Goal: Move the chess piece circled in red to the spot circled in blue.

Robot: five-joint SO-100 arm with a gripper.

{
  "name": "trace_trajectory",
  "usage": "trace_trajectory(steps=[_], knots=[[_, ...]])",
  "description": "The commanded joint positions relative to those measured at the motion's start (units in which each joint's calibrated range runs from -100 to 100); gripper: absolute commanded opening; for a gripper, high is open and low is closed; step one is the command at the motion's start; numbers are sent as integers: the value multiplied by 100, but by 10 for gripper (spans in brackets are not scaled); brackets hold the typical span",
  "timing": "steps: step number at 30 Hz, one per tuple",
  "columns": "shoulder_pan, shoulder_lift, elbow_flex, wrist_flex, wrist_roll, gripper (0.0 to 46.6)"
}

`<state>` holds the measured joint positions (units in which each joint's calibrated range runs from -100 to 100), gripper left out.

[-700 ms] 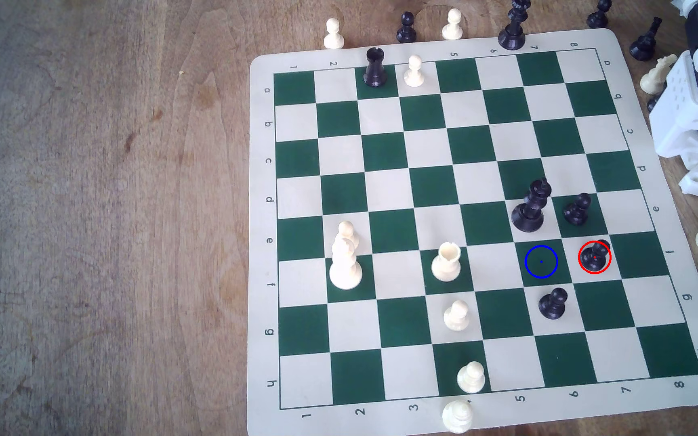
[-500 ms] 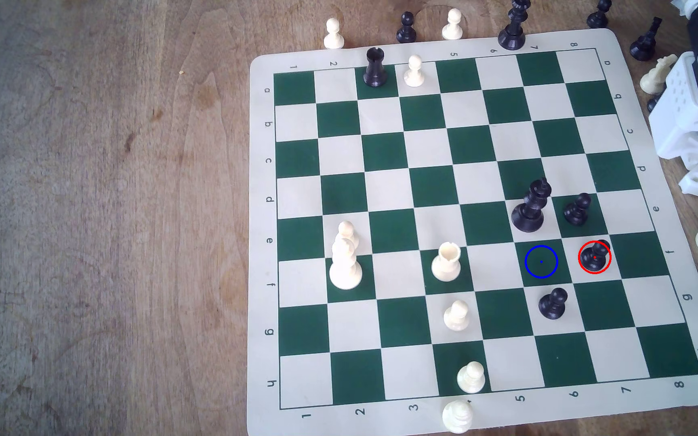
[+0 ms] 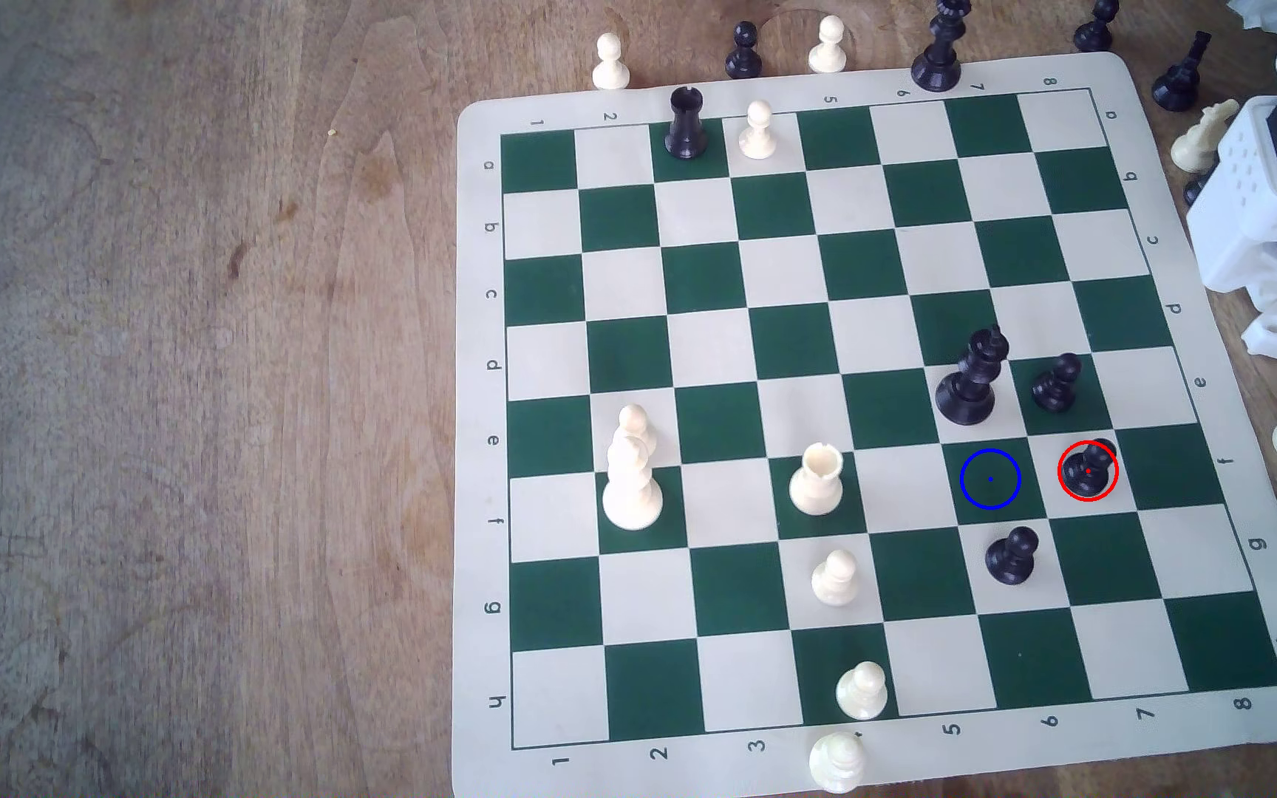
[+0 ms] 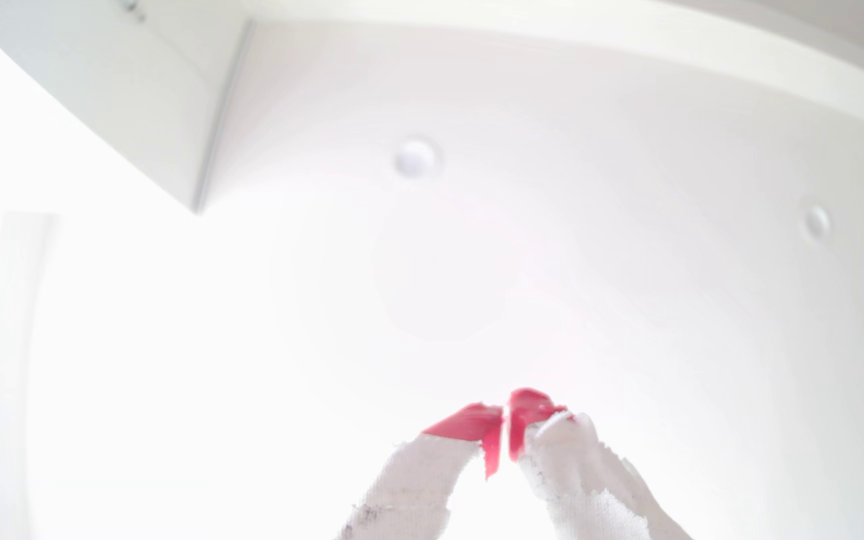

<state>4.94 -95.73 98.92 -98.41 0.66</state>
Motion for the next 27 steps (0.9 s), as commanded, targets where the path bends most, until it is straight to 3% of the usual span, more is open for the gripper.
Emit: trace_trajectory(steps=[1,6,11,14,15,17,22,24,27], knots=[[-29,-11,99,-61,15,23],[-146,-11,99,2314,-5,2],[-1366,-3,99,4943,54,1],[-1648,-3,99,6081,821,1],[-1703,6,54,6663,864,2],[-1663,-3,-136,7580,772,2],[-1413,6,-952,9972,190,2],[-1210,413,-1433,10709,59,2],[-1108,1109,-2539,11995,-361,2]])
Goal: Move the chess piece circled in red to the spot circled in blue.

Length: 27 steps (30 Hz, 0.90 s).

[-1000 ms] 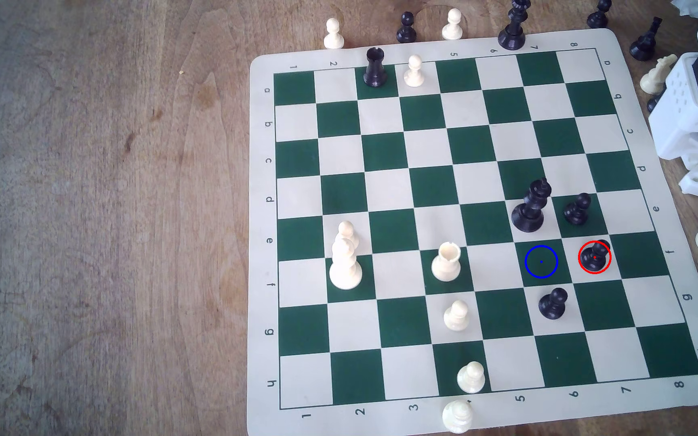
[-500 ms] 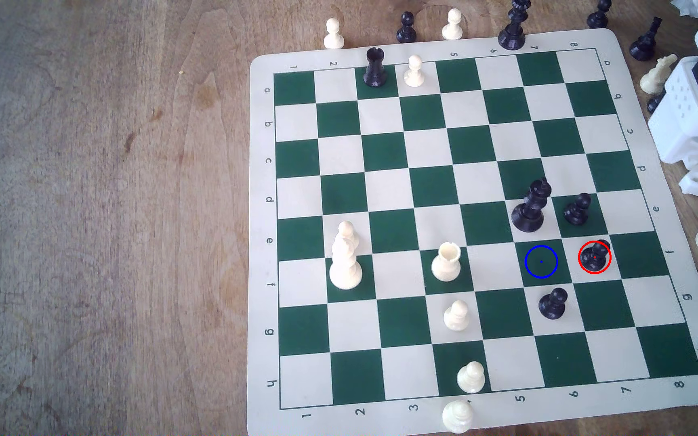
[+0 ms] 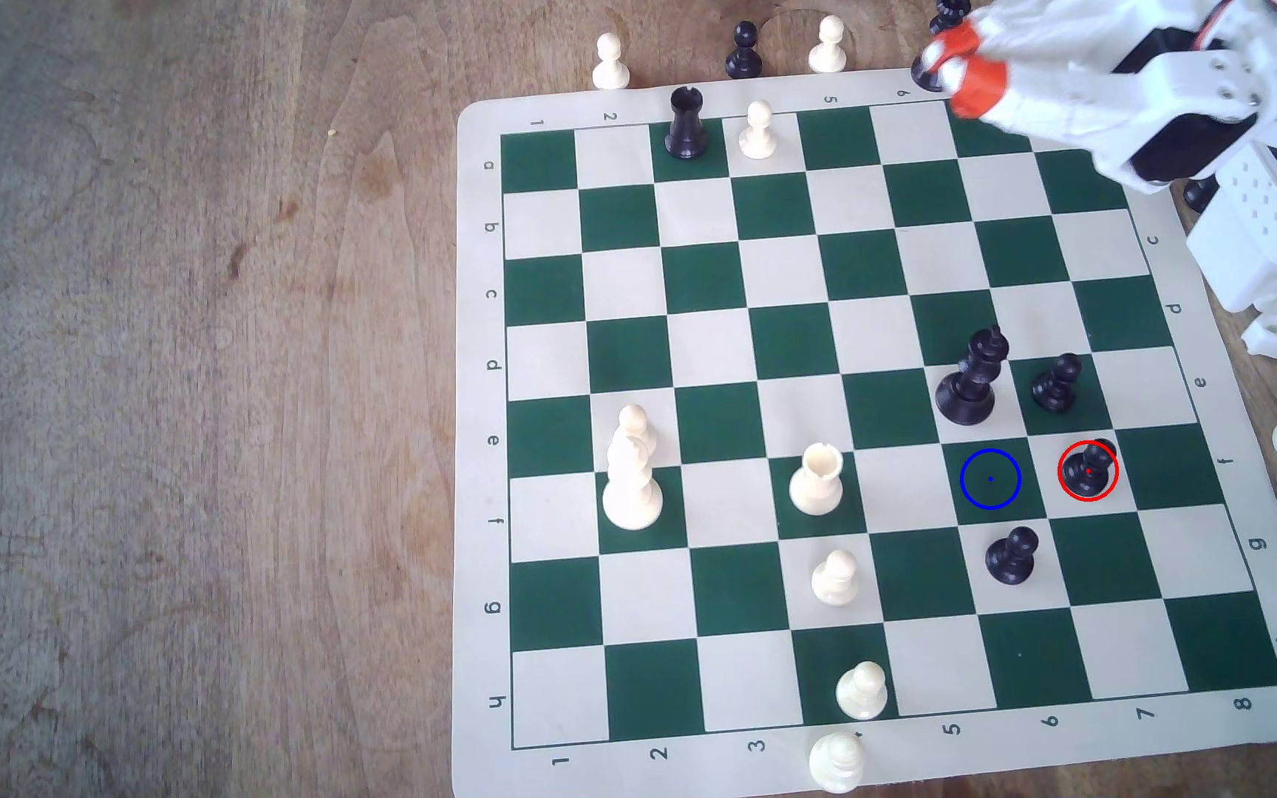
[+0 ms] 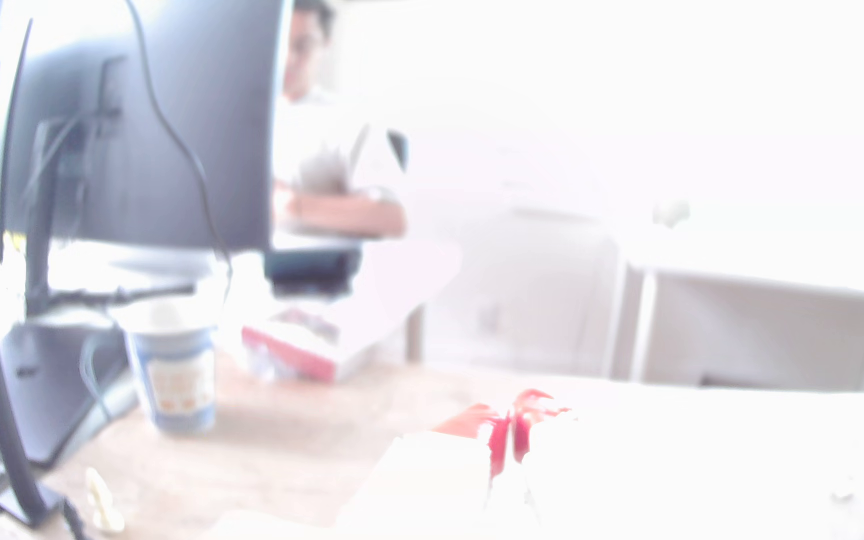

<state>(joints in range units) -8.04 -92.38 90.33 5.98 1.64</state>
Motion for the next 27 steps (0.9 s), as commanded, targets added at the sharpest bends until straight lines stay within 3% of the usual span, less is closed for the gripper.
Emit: trace_trajectory(steps=[1,8,13,18,27], knots=[[174,1114,-2324,2171,-567,2],[-694,2039,-4146,4415,-567,3],[-1054,2973,-4890,6126,-860,20],[-1461,3677,-4971,7330,-938,19],[-2227,3694,-4636,7691,-1402,39]])
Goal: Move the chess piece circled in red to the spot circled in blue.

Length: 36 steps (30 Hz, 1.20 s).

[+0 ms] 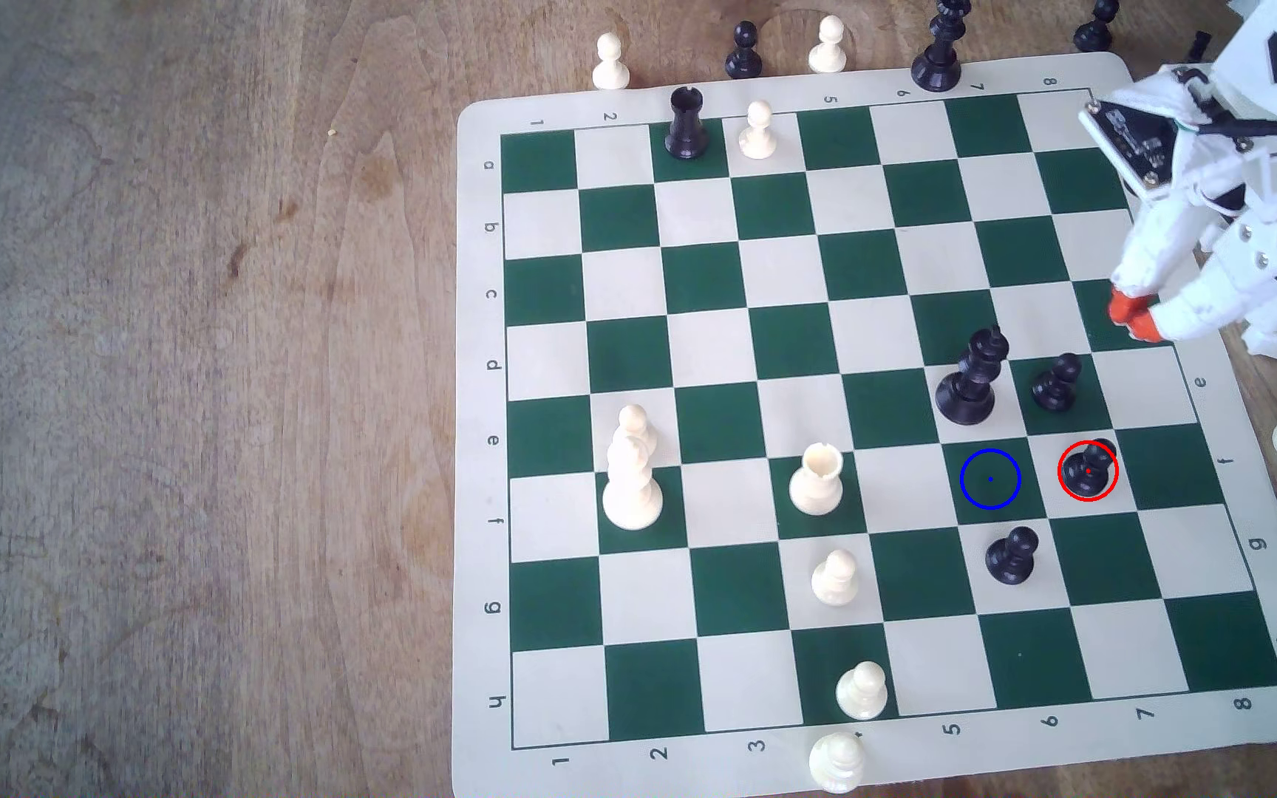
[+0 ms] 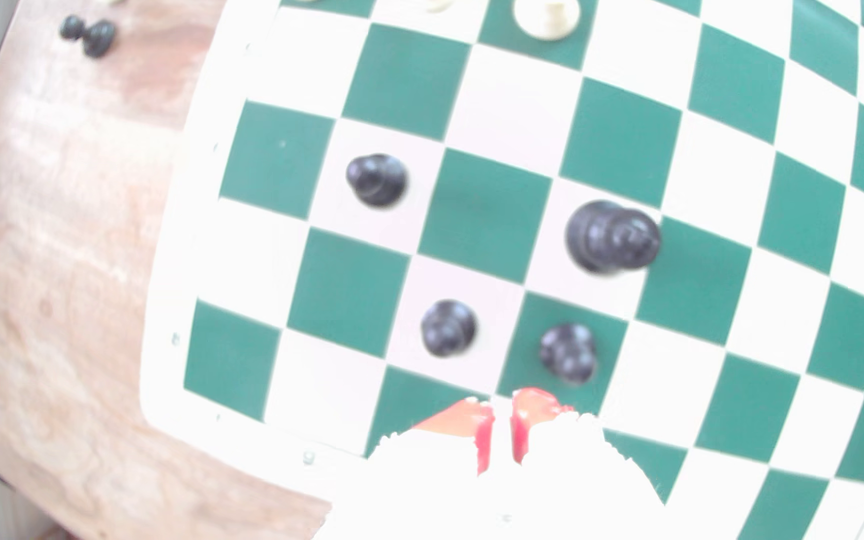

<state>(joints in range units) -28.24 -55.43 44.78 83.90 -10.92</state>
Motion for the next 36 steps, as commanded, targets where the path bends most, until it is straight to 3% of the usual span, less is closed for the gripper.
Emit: trace_trajectory(steps=[1,4,9,16,20,36], knots=[[-261,-1,46,-184,-190,45],[-410,-1,554,-602,-298,57],[-425,-247,1823,-1871,-313,119],[-410,-35,2167,-2133,-278,123],[-292,-264,2666,-2420,-278,158],[-285,-417,3237,-2764,-298,160]])
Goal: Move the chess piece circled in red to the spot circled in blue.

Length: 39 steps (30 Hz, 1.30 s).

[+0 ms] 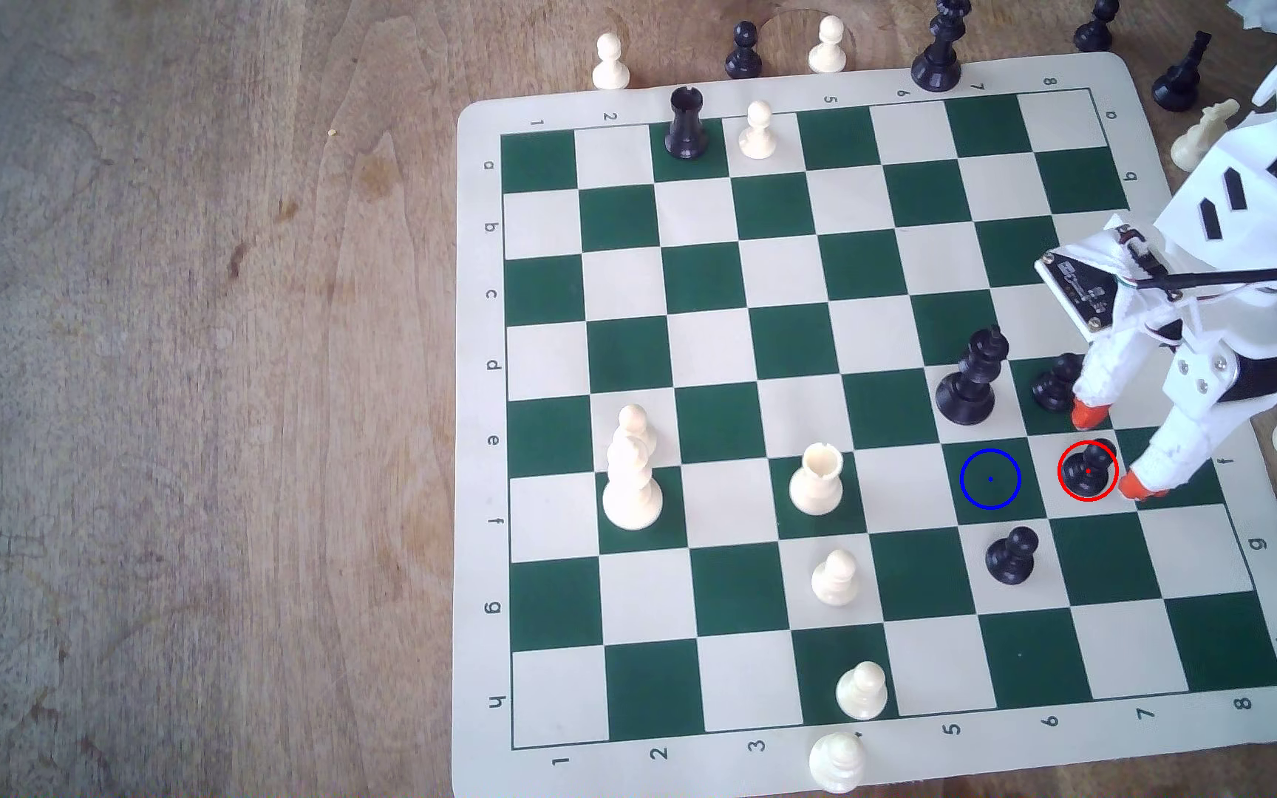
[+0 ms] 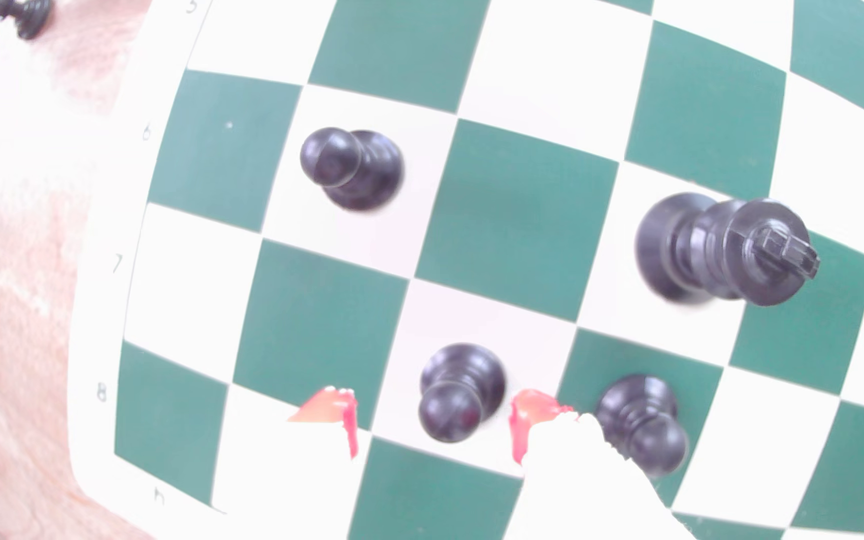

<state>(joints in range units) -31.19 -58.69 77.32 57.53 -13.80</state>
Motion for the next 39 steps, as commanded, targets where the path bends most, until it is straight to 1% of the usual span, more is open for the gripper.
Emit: trace_trajectory(steps=[1,9,20,22,26,39], knots=[[10,-90,20,-167,-15,160],[10,97,210,-601,-20,158],[-5,80,410,-642,-10,154],[-13,71,410,-642,-10,139],[-13,80,365,-642,-10,128],[26,105,256,-708,-29,125]])
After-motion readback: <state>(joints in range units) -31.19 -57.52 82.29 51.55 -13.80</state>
